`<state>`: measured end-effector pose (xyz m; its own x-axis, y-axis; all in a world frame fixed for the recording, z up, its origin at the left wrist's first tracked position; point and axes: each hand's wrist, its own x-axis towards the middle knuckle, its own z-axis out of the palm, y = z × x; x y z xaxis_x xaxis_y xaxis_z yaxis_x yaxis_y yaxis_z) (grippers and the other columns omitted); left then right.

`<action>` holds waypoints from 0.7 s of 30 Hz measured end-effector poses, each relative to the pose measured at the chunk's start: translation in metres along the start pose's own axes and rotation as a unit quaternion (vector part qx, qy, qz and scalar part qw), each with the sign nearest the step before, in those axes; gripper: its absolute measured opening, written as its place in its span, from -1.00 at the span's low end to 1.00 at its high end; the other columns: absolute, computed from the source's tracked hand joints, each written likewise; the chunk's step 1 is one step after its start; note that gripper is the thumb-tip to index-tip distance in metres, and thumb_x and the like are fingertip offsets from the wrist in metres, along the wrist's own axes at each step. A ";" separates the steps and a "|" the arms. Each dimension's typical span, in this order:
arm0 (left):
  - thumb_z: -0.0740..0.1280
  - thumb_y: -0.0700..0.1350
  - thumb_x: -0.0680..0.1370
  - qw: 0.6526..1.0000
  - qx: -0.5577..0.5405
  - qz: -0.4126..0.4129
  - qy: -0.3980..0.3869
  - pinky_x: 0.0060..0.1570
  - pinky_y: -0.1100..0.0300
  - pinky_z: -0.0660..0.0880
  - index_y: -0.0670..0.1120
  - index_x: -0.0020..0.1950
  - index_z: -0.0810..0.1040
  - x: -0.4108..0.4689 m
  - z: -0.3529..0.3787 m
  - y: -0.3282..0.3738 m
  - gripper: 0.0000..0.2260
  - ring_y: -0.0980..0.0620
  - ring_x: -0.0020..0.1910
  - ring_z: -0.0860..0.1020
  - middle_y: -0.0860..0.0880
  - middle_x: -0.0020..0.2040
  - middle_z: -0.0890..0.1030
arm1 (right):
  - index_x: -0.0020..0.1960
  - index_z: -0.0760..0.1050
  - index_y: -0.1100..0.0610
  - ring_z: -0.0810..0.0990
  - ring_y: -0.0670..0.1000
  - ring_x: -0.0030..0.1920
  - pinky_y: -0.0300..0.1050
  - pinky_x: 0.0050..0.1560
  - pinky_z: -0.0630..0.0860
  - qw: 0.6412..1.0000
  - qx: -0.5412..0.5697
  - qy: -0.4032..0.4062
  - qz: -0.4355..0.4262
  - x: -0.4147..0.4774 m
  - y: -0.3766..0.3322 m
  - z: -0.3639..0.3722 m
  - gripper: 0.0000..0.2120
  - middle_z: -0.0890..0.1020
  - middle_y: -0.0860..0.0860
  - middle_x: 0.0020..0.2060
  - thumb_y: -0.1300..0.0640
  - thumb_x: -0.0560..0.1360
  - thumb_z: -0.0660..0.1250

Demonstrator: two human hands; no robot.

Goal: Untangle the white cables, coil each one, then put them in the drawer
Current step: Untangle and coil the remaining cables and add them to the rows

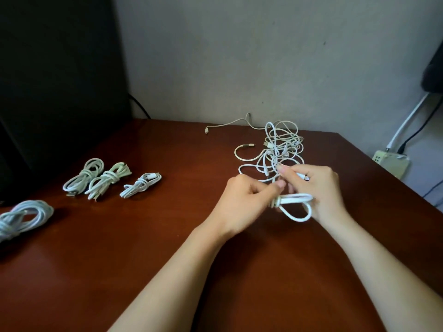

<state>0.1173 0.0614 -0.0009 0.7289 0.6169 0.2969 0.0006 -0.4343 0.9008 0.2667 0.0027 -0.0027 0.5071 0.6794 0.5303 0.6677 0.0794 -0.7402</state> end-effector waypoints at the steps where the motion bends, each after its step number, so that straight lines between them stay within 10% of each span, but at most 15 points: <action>1: 0.29 0.05 0.56 1.000 -0.018 -0.001 0.018 -0.46 0.17 0.08 -0.12 -0.54 0.25 0.002 -0.002 -0.002 -0.48 0.07 -0.52 0.11 -0.05 -0.52 0.18 | -0.42 0.59 0.03 0.40 -0.11 -0.46 -0.14 -0.31 0.33 1.000 0.006 -0.007 0.001 -0.001 0.002 0.001 -0.72 0.51 -0.01 -0.56 0.03 0.46 0.43; 9: 0.21 -0.15 0.60 0.959 -0.221 -0.075 0.162 -0.55 0.32 0.08 -0.39 -0.33 0.45 0.010 -0.016 0.002 -0.62 0.09 -0.60 0.11 -0.02 -0.53 0.17 | -0.24 0.64 0.05 0.57 -0.16 -0.42 -0.33 -0.32 0.44 0.991 -0.026 0.032 -0.131 -0.011 -0.013 0.009 -0.89 0.58 -0.17 -0.49 0.14 0.46 0.41; 21: 0.16 -0.13 0.63 0.894 -0.361 -0.190 0.185 -0.59 0.32 0.05 -0.07 -0.26 0.38 0.010 -0.019 0.001 -0.75 0.17 -0.61 0.13 0.06 -0.54 0.22 | -0.21 0.66 0.23 0.61 -0.08 -0.35 -0.24 -0.27 0.50 0.925 -0.108 0.054 -0.361 -0.024 -0.028 0.012 -0.86 0.67 0.01 -0.35 0.15 0.43 0.44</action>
<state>0.1121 0.0794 0.0095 0.4941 0.8624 -0.1105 -0.3391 0.3082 0.8889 0.2291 -0.0074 0.0001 -0.0704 0.4281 0.9010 0.9408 0.3286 -0.0826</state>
